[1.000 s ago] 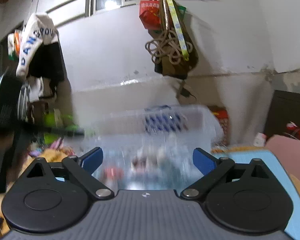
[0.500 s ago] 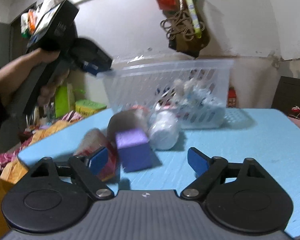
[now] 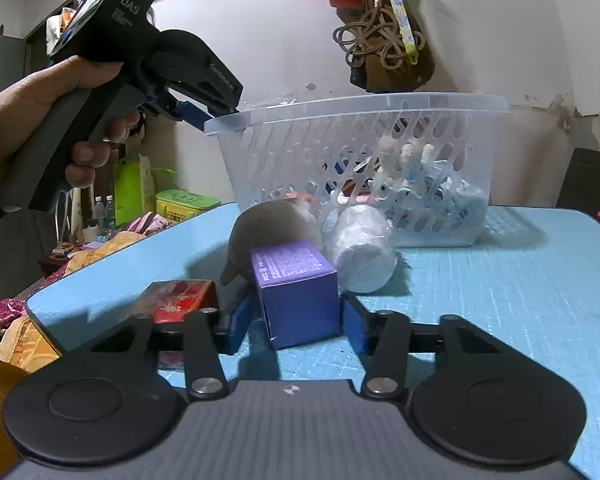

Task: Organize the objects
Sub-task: 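Grasp the purple box with the right gripper, then carry the purple box into the white basket and release it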

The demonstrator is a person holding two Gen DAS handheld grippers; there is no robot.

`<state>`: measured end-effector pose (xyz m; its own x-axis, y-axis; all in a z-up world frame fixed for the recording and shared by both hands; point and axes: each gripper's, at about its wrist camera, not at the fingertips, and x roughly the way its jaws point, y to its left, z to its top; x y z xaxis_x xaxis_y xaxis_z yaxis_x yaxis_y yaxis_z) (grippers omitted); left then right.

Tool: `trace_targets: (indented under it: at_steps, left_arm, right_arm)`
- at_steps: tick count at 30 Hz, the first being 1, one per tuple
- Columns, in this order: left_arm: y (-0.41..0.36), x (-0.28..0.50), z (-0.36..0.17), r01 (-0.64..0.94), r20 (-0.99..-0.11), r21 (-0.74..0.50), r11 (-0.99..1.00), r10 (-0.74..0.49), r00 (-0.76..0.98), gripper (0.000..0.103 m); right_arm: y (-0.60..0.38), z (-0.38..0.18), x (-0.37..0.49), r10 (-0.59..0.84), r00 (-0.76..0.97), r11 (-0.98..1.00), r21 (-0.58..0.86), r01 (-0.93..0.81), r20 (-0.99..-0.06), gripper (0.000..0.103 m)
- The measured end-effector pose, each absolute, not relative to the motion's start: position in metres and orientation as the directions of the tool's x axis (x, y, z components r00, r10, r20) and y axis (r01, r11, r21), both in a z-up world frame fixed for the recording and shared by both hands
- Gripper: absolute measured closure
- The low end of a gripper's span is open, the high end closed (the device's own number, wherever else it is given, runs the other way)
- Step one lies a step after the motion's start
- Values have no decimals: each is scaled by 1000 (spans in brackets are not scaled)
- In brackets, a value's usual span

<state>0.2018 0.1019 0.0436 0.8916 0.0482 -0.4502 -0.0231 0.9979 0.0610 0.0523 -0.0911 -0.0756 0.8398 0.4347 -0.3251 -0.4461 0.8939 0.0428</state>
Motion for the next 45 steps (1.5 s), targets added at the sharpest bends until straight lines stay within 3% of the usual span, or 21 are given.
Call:
trace_targets:
  at_steps: [12,39,45]
  left_arm:
    - [102,201,44,-25,-448,68,997,53,892,69]
    - [102,201,44,-28,-448,69,997,56,892,69]
    - [102,201,44,-28,-448,70,997,57,892,69]
  right_arm:
    - [-124,-53,26,359,913,933,53,-356,-192,58]
    - [-154,-43,33,332,928,943,96,-320,-169,58]
    - [-151,-25,33,343,932,939,54,-339,-118,58]
